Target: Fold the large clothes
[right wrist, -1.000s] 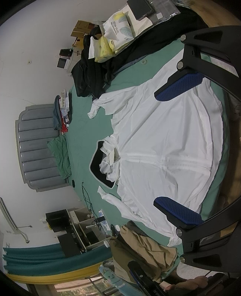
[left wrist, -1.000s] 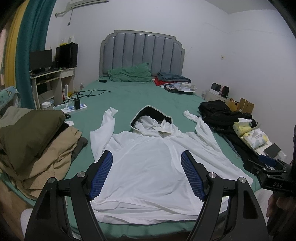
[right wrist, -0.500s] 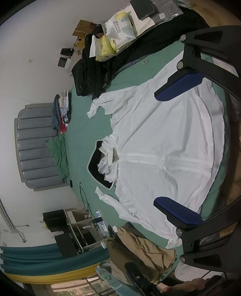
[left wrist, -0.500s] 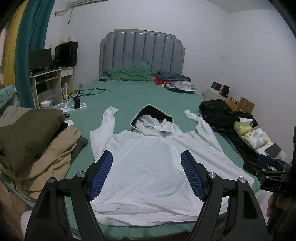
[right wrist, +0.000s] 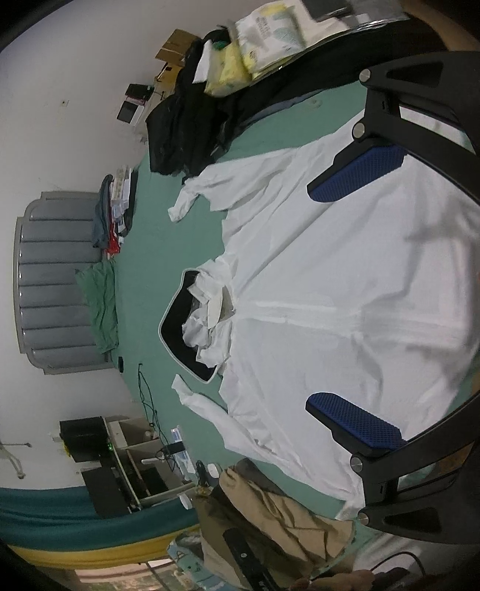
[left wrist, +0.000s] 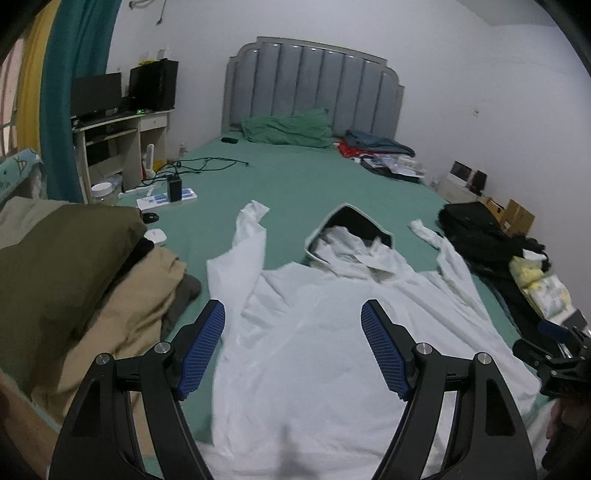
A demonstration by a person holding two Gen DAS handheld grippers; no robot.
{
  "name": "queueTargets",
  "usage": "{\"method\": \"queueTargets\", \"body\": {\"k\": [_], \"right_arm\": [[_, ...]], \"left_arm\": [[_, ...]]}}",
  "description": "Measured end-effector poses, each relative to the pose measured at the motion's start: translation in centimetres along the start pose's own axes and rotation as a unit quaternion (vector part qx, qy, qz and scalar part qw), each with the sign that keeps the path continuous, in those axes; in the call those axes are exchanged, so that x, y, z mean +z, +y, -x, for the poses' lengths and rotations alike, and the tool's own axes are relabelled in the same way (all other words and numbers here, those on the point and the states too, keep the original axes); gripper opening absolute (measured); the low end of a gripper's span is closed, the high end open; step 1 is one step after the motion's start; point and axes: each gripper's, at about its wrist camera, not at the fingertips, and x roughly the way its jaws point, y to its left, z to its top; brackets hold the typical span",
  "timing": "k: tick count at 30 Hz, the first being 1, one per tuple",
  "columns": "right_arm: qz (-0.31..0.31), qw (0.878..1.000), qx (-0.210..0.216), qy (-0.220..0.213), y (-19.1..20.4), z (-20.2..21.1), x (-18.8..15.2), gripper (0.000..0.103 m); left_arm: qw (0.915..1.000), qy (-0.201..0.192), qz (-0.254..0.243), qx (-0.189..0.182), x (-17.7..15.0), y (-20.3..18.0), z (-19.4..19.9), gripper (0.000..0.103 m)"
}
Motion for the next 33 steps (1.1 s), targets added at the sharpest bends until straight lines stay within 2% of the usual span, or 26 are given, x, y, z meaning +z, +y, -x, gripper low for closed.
{"method": "queueTargets", "body": {"k": [3,6,7,13,16,20,24,29,33], "right_arm": [[0.009,1.000,0.013,0.001,1.1,-1.8,1.0,0.099],[0.023,0.999,0.026,0.015,2.7,-4.3,2.3,0.069],[0.025,0.999,0.034,0.023,3.3,-5.7,2.9,0.062],[0.033,0.995,0.084,0.049,5.8,-12.8,5.8,0.047],[0.042,0.992,0.100,0.058,7.4,-16.6,7.5,0.040],[0.054,0.988,0.129,0.066,10.0,-21.5,10.0,0.037],[0.085,0.979,0.170,0.079,14.1,-26.4,11.5,0.033],[0.127,0.970,0.192,0.083,19.1,-32.3,14.3,0.032],[0.147,0.968,0.184,0.084,21.9,-36.5,17.0,0.032]], "left_arm": [[1.0000,-0.004,-0.002,0.005,1.1,1.6,-2.1,0.080],[0.9999,-0.003,-0.009,0.013,2.8,3.2,-5.0,0.080],[0.9998,-0.002,-0.010,0.016,3.4,3.7,-6.0,0.080],[0.9995,-0.011,-0.003,0.028,7.8,6.8,-12.7,0.080],[0.9988,-0.015,0.021,0.041,8.6,9.0,-15.4,0.080],[0.9978,0.008,0.040,0.052,7.5,11.4,-18.2,0.080],[0.9958,0.011,0.043,0.080,7.2,13.7,-19.8,0.080],[0.9966,0.006,0.023,0.078,7.1,14.5,-20.0,0.079],[0.9975,0.011,0.005,0.069,6.6,13.9,-19.9,0.079]]}}
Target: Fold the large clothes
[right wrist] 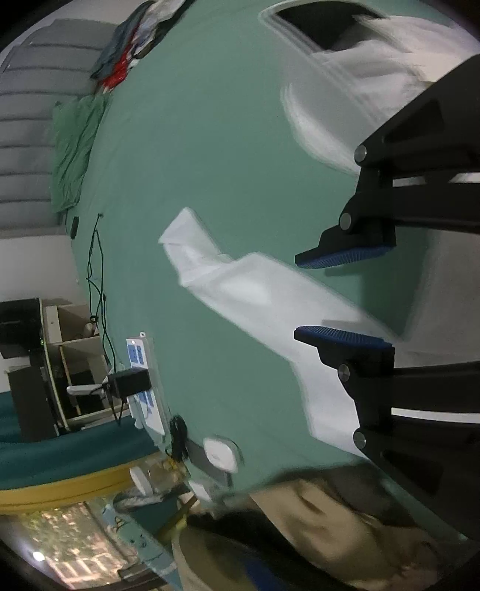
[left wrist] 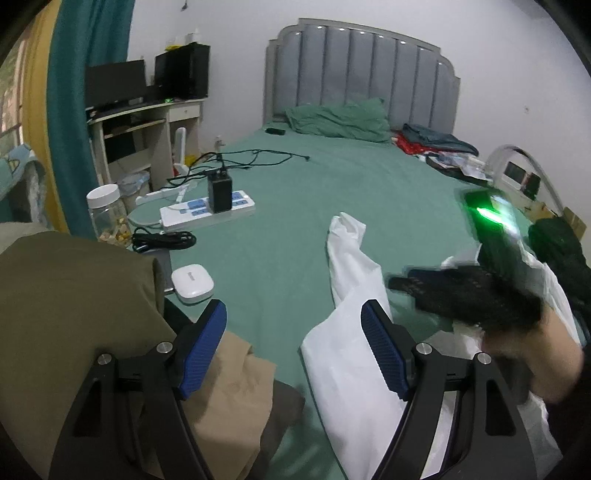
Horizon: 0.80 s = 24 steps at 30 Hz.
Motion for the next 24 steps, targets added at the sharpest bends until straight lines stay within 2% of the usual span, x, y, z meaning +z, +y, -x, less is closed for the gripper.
{"method": "queueTargets", "body": {"k": [2,5,6,7,8,9,11,14,19,24], "right_arm": [[-0.003,1.000,-0.002,0.028,-0.4,-2.7,1.7,0.032],[-0.017,0.994,-0.006,0.108,-1.3,-7.3,2.3,0.033],[-0.014,0.996,-0.006,0.089,-1.2,-7.3,2.3,0.033],[-0.004,0.996,-0.009,0.091,-1.0,-7.5,2.3,0.030],[0.007,0.995,-0.013,0.095,-0.7,-7.5,2.2,0.021],[0.016,0.996,-0.013,0.090,-0.5,-7.3,2.1,0.002],[0.040,0.996,-0.028,0.079,0.1,-6.1,1.5,0.002],[0.056,0.996,-0.057,0.045,0.1,-2.1,1.3,0.002],[0.083,0.991,-0.108,-0.008,1.2,7.9,0.7,0.002],[0.088,0.984,-0.157,-0.009,3.0,16.8,-3.4,0.002]], "left_arm": [[0.9999,0.010,0.002,-0.005,-0.2,0.2,-0.4,0.079],[0.9996,0.021,0.011,-0.013,-0.2,0.8,-0.8,0.079],[0.9996,0.023,0.011,-0.014,-0.2,0.8,-0.8,0.079],[0.9995,0.024,0.013,-0.016,-0.2,0.9,-0.8,0.079],[0.9993,0.026,0.018,-0.019,-0.1,1.0,-0.8,0.079],[0.9992,0.028,0.021,-0.022,-0.1,1.0,-0.7,0.079],[0.9988,0.030,0.031,-0.023,-0.1,1.2,-0.6,0.079],[0.9983,0.032,0.042,-0.025,0.0,1.3,-0.2,0.079],[0.9982,0.019,0.046,-0.035,0.5,0.6,1.3,0.079],[0.9978,0.016,0.028,-0.058,0.3,-1.4,2.7,0.079]]}}
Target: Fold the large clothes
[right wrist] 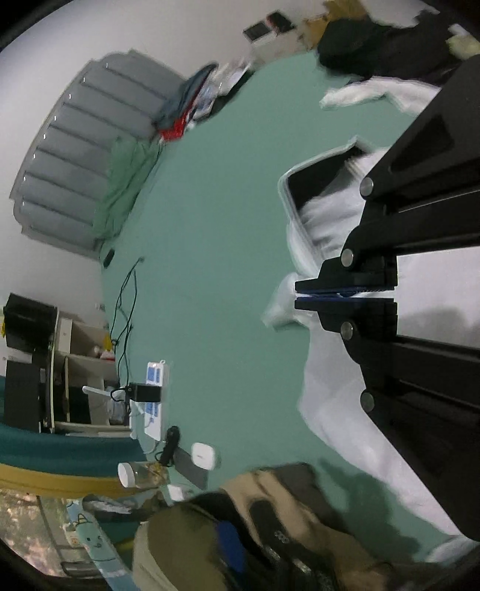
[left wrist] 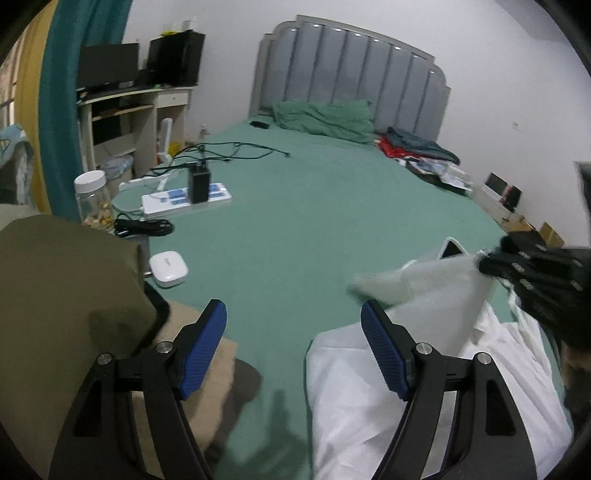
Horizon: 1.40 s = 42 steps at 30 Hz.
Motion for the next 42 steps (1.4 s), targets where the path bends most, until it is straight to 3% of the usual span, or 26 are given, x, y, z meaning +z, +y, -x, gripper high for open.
{"method": "queueTargets", "body": {"k": [3,7,9,14,15,16,17,18,22,27,30,32,37,40,42], "right_arm": [[-0.027,0.999,-0.008,0.020,1.0,2.9,-3.4,0.002],[-0.055,0.992,0.099,0.053,3.7,4.1,-7.5,0.005],[-0.054,0.988,0.132,0.062,4.5,4.3,-9.0,0.011],[-0.062,0.987,0.135,0.054,2.2,4.8,-10.9,0.023],[-0.066,0.988,0.132,0.049,1.3,4.6,-10.8,0.031],[-0.071,0.988,0.125,0.047,0.6,4.0,-10.6,0.038],[-0.076,0.989,0.119,0.047,-0.2,3.1,-10.2,0.052],[-0.079,0.989,0.118,0.049,-0.8,2.3,-10.0,0.056],[-0.086,0.984,0.148,0.044,-1.9,-2.2,-8.2,0.056],[-0.114,0.969,0.205,0.077,-0.4,-9.5,-6.8,0.056],[-0.120,0.964,0.220,0.093,0.9,-12.5,-6.9,0.053],[-0.109,0.966,0.220,0.084,1.6,-12.7,-7.0,0.003],[-0.095,0.984,0.148,0.032,-0.1,-9.0,-6.9,0.000],[-0.114,0.987,0.115,0.001,-2.6,-6.2,-7.2,0.000],[-0.137,0.984,0.118,-0.009,-4.7,-5.0,-7.4,0.000]], "left_arm": [[0.9997,0.005,-0.014,-0.019,-0.4,-1.7,0.4,0.079],[0.9991,0.015,-0.034,-0.021,-1.4,-3.0,0.0,0.079],[0.9987,0.029,-0.036,-0.021,-2.1,-3.2,-0.6,0.079],[0.9979,0.057,-0.029,-0.017,-3.3,-2.4,-1.5,0.079],[0.9979,0.057,-0.028,-0.015,-3.3,-2.3,-1.6,0.079],[0.9978,0.060,-0.026,-0.008,-3.4,-1.9,-1.9,0.079],[0.9976,0.065,-0.024,-0.005,-3.4,-1.6,-2.2,0.079],[0.9973,0.071,-0.019,-0.003,-3.4,-1.3,-2.6,0.079],[0.9961,0.087,-0.010,0.007,-3.4,-0.4,-4.0,0.079],[0.9946,0.103,0.002,0.000,-3.1,-0.1,-5.3,0.079],[0.9942,0.107,-0.002,0.004,-2.9,-0.3,-6.0,0.079],[0.9937,0.112,0.000,0.005,-2.8,-0.4,-6.5,0.079],[0.9930,0.118,-0.008,0.004,-3.0,-1.3,-6.7,0.079],[0.9924,0.122,-0.017,0.002,-3.4,-2.2,-6.6,0.079],[0.9916,0.127,-0.023,0.002,-3.9,-2.7,-6.6,0.079]]}}
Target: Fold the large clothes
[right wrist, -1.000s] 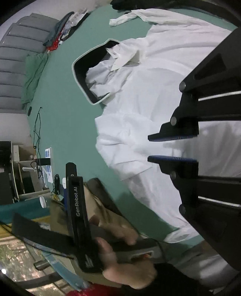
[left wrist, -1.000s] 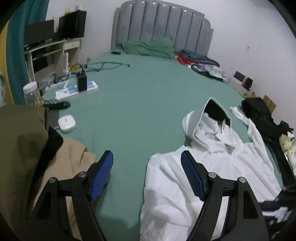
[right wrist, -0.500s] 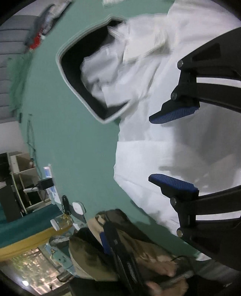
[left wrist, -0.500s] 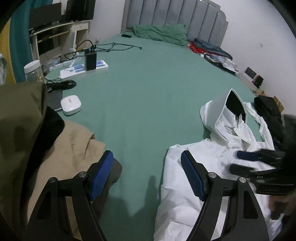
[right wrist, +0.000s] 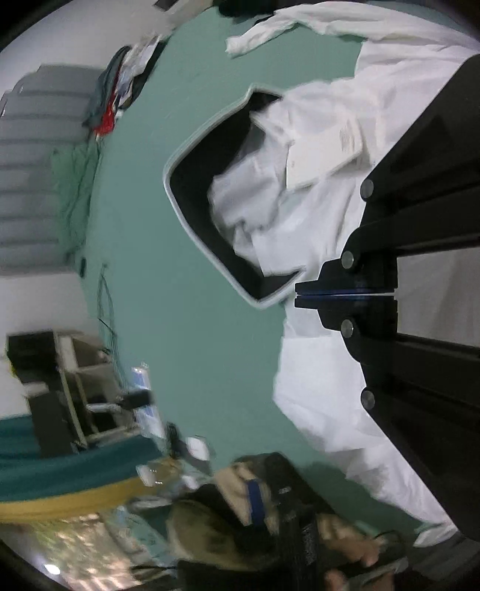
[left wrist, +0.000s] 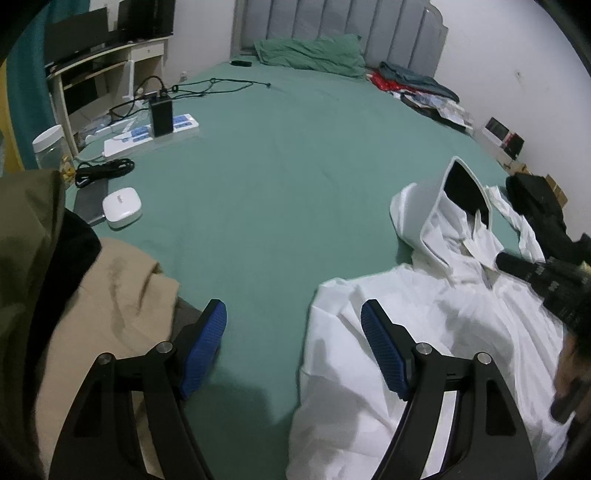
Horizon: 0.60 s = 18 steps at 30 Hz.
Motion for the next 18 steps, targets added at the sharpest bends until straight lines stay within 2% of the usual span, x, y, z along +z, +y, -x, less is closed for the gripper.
{"method": "queueTargets", "body": {"k": [3,5,6,7,9,12,16,17,18], "right_arm": [[-0.031,0.998,0.042,0.031,-1.4,-0.4,-0.2,0.001],[-0.027,0.995,0.060,0.071,-0.8,-2.4,-0.8,0.002],[-0.021,0.995,0.061,0.081,-0.1,-3.2,-1.0,0.008],[-0.014,0.994,0.065,0.088,0.5,-4.0,-1.3,0.025],[-0.015,0.992,0.081,0.095,1.4,-5.4,-1.8,0.053],[-0.015,0.990,0.097,0.104,2.4,-7.3,-1.7,0.053],[-0.006,0.988,0.099,0.116,3.5,-9.4,-1.4,0.051],[0.003,0.989,0.094,0.115,3.8,-9.6,-1.3,0.042],[0.016,0.989,0.091,0.113,4.1,-9.6,-1.1,0.006]], "left_arm": [[1.0000,0.004,-0.002,0.006,-0.8,-0.2,0.0,0.079],[0.9999,0.004,-0.005,0.015,-1.4,-0.1,-0.2,0.079],[0.9998,0.006,-0.005,0.020,-1.5,0.1,-0.3,0.079],[0.9996,0.010,-0.001,0.026,-1.6,0.4,-0.5,0.079],[0.9994,0.011,0.005,0.031,-1.6,1.1,-0.6,0.079],[0.9988,0.010,0.009,0.046,-1.1,2.0,-0.6,0.079],[0.9988,0.010,0.026,0.041,-0.6,3.0,-0.5,0.079],[0.9988,0.012,0.028,0.038,-0.5,3.1,-0.6,0.079],[0.9988,0.013,0.031,0.036,-0.5,3.2,-0.7,0.079]]}}
